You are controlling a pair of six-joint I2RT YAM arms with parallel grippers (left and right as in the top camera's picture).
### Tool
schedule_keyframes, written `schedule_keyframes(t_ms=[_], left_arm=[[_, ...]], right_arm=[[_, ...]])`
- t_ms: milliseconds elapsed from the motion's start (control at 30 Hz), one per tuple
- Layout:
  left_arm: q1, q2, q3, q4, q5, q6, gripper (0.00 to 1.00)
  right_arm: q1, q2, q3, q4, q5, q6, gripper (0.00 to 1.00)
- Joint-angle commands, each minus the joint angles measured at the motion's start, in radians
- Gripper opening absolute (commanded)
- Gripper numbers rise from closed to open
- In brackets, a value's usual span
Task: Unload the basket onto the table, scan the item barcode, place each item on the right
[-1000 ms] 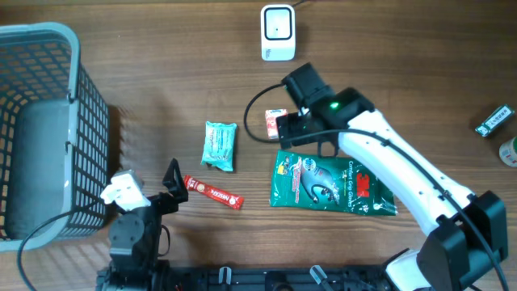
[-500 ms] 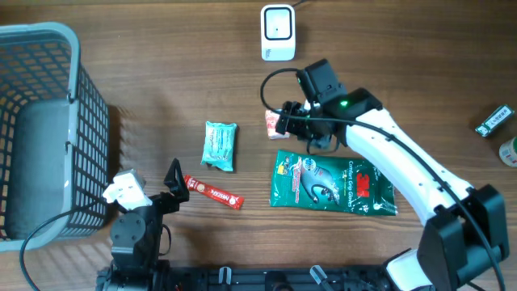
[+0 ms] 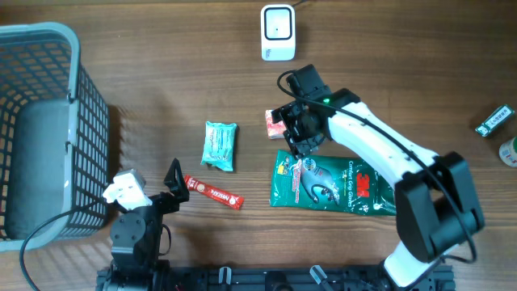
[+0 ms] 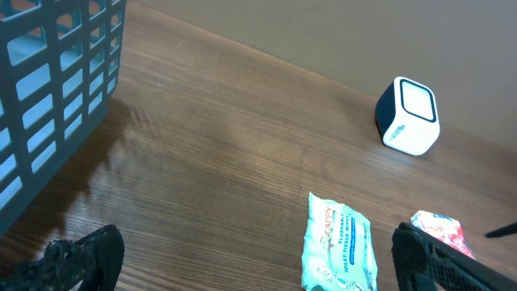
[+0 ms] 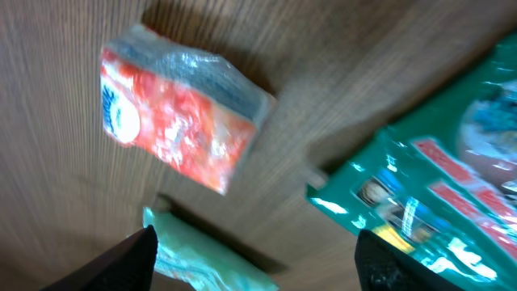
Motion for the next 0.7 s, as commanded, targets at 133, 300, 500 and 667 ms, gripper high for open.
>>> schedule_keyframes(t_ms=[133, 300, 500, 667], left_arm=[[-0.004, -0.002, -0.005, 0.006, 0.012, 0.002, 1.0], [-0.004, -0.002, -0.005, 0.006, 0.012, 0.002, 1.0], [-0.004, -0.002, -0.005, 0.006, 0.012, 0.002, 1.0], [-0.004, -0.002, -0.005, 0.006, 0.012, 0.002, 1.0]], right_arm=[[0.003, 0.108, -0.008, 0.052, 0.01, 0.129, 0.73], [0.003, 0.171, -0.008, 0.117, 0.117, 0.173, 0.54], [0.003, 0.172, -0.008, 0.128, 0.178, 0.135, 0.18], [0.003, 0.168, -0.006, 0.132, 0.214, 0.01, 0.04]])
